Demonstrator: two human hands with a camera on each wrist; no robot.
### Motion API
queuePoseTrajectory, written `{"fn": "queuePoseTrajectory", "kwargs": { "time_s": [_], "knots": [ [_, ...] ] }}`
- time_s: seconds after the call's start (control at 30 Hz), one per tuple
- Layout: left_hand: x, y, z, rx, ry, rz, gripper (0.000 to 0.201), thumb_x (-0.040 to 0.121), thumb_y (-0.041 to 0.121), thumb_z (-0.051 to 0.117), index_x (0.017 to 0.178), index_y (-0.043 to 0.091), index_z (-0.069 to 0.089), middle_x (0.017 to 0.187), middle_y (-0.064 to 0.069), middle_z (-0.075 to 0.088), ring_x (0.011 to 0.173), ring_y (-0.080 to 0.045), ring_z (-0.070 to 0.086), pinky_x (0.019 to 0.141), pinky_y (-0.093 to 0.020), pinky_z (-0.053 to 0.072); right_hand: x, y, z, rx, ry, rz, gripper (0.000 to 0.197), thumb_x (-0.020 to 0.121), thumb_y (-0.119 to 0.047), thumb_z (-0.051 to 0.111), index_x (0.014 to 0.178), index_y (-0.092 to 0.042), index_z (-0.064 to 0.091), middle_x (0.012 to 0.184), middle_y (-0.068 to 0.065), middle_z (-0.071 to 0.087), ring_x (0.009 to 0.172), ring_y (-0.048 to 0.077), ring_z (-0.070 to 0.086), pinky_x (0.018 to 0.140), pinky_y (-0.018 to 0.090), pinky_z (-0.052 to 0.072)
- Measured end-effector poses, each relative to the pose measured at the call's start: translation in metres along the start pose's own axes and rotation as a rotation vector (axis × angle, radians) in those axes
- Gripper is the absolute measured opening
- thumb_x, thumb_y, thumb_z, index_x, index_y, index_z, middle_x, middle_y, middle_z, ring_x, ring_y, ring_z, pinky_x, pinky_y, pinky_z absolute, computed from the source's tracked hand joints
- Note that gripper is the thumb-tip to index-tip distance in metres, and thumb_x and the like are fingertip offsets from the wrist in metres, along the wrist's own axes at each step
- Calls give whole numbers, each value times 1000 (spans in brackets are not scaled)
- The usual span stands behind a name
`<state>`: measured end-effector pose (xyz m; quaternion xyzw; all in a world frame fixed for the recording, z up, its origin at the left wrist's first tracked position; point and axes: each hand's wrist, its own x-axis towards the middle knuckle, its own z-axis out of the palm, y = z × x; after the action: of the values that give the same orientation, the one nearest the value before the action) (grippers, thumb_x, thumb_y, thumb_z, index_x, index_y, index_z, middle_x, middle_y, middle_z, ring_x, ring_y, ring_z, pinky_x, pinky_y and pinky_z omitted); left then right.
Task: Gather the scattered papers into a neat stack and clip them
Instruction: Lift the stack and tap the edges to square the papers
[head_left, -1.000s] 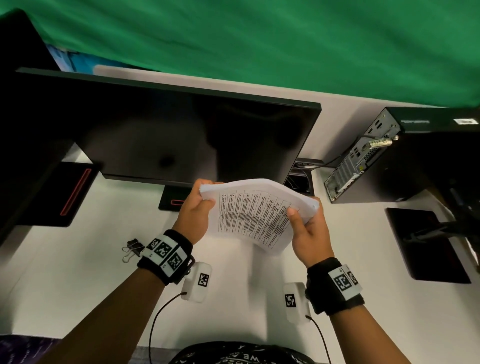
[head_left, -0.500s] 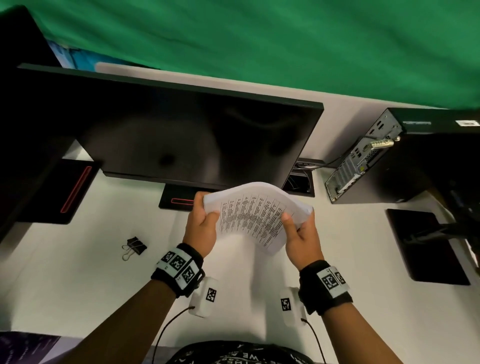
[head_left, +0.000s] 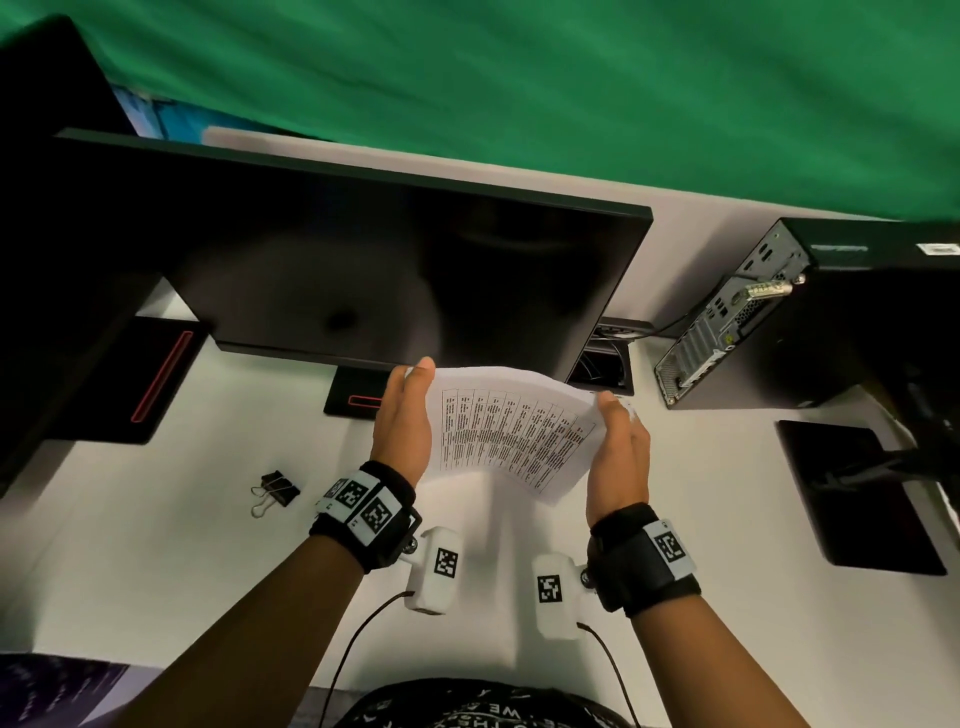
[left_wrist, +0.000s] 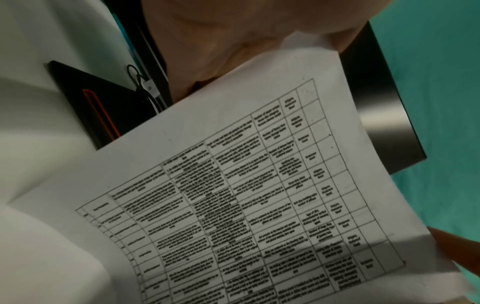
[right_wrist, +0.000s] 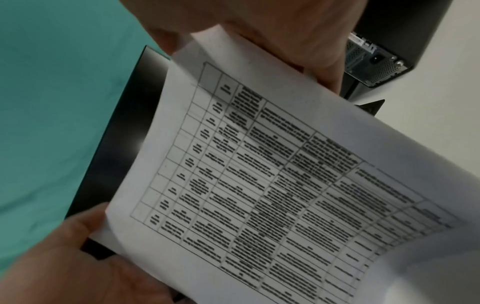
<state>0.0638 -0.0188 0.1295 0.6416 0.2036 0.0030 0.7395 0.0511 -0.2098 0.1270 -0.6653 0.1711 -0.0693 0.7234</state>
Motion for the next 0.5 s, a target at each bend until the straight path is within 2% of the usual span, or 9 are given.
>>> {"fn": "queuePoseTrajectory", "kwargs": {
  "time_s": [0.07,0.13,0.2,0.3,0.37,0.43,0.5],
  "knots": [
    [1,0,0,6,-12,-2,32,74,67,45,66,37,50,81,-2,63,85,-26,61,88,-52,49,3,-3,0,25,25,-15,30,93,-41,45,83,-17,59,75,-5,57,70,11,53,64,27,42],
    [1,0,1,8,-14,-10,33,74,68,45,65,36,50,81,-3,63,84,-26,61,89,-53,49,5,-2,-1,5,35,-7,34,95,-43,45,80,-16,60,75,-1,59,72,16,54,64,30,43],
    [2,0,1,23,-11,-18,35,74,67,45,65,34,51,82,-4,63,85,-27,62,89,-53,49,6,0,-1,-32,46,4,35,89,-45,45,78,-17,61,75,1,61,74,20,55,65,31,43],
    [3,0,1,31,-9,-19,39,73,69,44,69,31,52,83,-5,64,86,-28,62,88,-52,50,6,-3,0,-55,45,-40,27,84,-41,43,71,-22,58,67,-7,56,72,17,53,62,30,40],
    [3,1,2,33,-11,6,42,78,70,42,78,29,53,84,-4,63,87,-27,62,82,-47,51,5,-3,-1,-31,19,-79,26,90,-39,47,78,-18,58,64,-13,55,67,9,55,58,26,42],
    [2,-3,-1,37,-53,60,41,84,65,43,97,26,50,87,-1,61,86,-20,62,74,-36,51,4,3,-6,23,-39,-143,22,92,-37,51,95,-15,56,79,-11,57,67,-1,57,58,18,47],
    [2,-8,-9,15,-156,108,40,80,50,59,109,28,43,97,1,60,90,-14,63,74,-28,52,4,13,-17,69,-160,-191,31,86,-29,58,114,-18,46,97,-3,57,80,-1,60,67,15,50]
  ]
}}
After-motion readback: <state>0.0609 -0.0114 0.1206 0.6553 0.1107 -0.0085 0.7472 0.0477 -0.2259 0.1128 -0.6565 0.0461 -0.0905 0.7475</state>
